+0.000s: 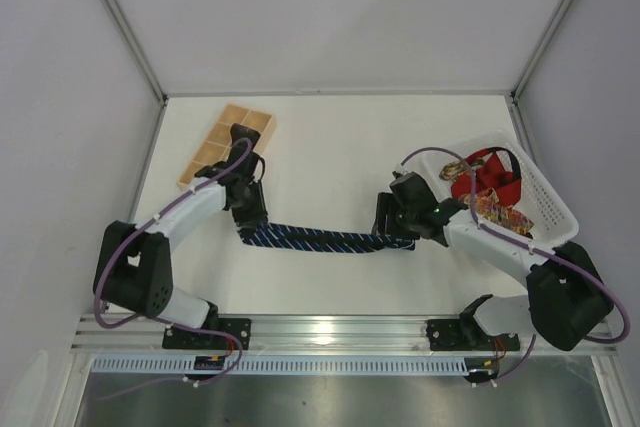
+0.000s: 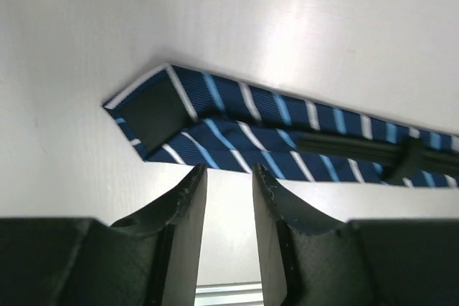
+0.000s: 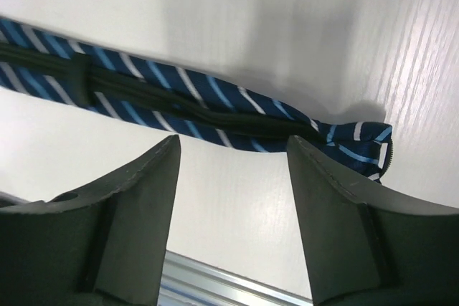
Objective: Roll the ties
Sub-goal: Flatten the tie, then roll the tie
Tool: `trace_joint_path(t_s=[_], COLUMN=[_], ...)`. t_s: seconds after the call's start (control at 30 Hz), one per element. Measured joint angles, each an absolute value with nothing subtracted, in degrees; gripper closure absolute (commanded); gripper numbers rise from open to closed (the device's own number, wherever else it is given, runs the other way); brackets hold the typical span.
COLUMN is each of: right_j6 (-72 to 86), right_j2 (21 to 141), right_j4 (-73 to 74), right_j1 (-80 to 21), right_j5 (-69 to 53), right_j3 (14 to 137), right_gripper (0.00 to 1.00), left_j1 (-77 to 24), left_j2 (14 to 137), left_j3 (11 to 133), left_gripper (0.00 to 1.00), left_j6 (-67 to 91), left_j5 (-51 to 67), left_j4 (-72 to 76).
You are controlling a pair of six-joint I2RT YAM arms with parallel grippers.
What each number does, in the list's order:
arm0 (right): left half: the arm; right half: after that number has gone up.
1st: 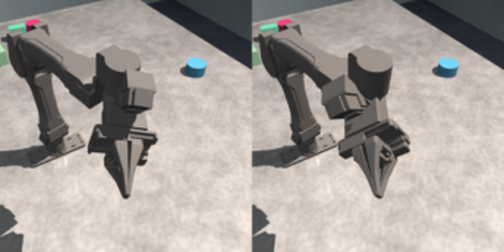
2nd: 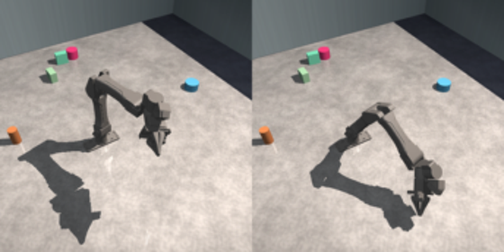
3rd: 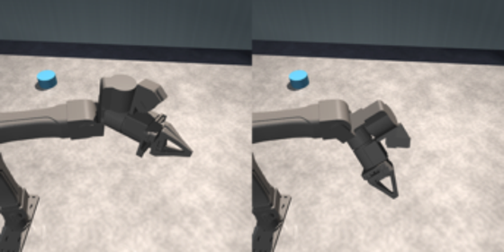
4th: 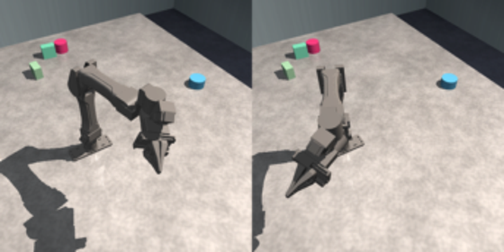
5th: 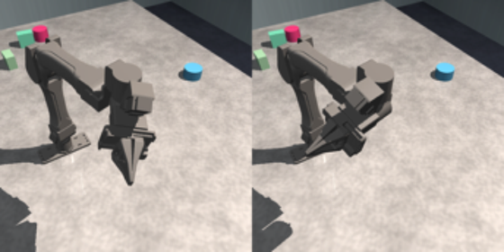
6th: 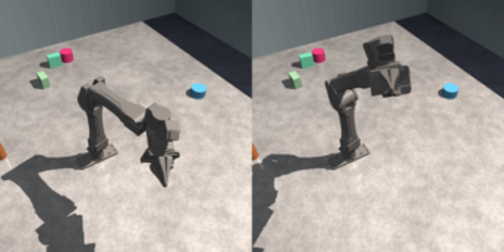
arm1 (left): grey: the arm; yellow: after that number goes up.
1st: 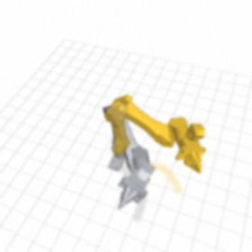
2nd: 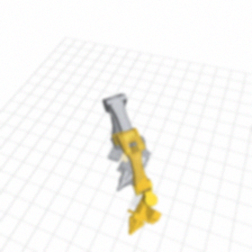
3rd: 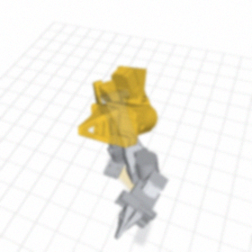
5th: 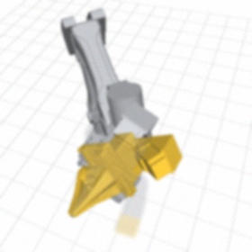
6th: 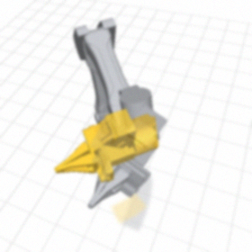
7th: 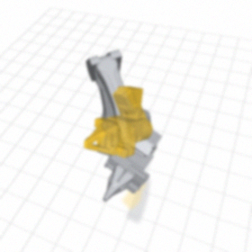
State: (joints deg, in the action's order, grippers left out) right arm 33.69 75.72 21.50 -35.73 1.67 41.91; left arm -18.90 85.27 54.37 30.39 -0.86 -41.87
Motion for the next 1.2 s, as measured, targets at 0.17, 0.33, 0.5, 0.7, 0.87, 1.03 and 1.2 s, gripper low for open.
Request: trace_joint_path(t_s=[0.17,0.33,0.5,0.7,0.87,1.03,1.2], right_j6=[34.0,36.1,39.1,40.5,40.3,39.7,38.9], right_j2=[70.6,62.8,56.9,55.6,54.5,58.9,62.6], right_j4=[25.7,28.5,29.7,31.1,29.5,25.7,23.0], right_j1=[-34.9,-32.7,-26.2,-22.0,-19.6,-18.5,-17.3], right_j5=[0.5,0.6,-1.8,-3.6,-5.5,-8.5,-10.9], right_j3=[46.0,43.1,35.8,31.4,29.8,29.8,29.8], right_gripper=[0.34,0.28,0.20,0.21,0.30,0.34,0.36], left_j1=[-20.9,-28.4,-37.0,-42.6,-44.5,-44.8,-44.8], left_j2=[81.1,84.7,95.3,106.7,112.6,115.2,117.1], left_j3=[54.9,55.8,60.0,67.8,72.6,73.2,74.1], left_gripper=[0.79,0.89,0.93,0.97,0.97,0.98,0.98], left_j6=[31.6,35.1,39.5,44.1,46.1,46.5,46.5], left_j5=[7.2,17.7,25.3,29.7,30.4,30.3,30.2], left_j4=[-39.5,-32.2,-23.8,-18.8,-17.4,-18.0,-19.4])
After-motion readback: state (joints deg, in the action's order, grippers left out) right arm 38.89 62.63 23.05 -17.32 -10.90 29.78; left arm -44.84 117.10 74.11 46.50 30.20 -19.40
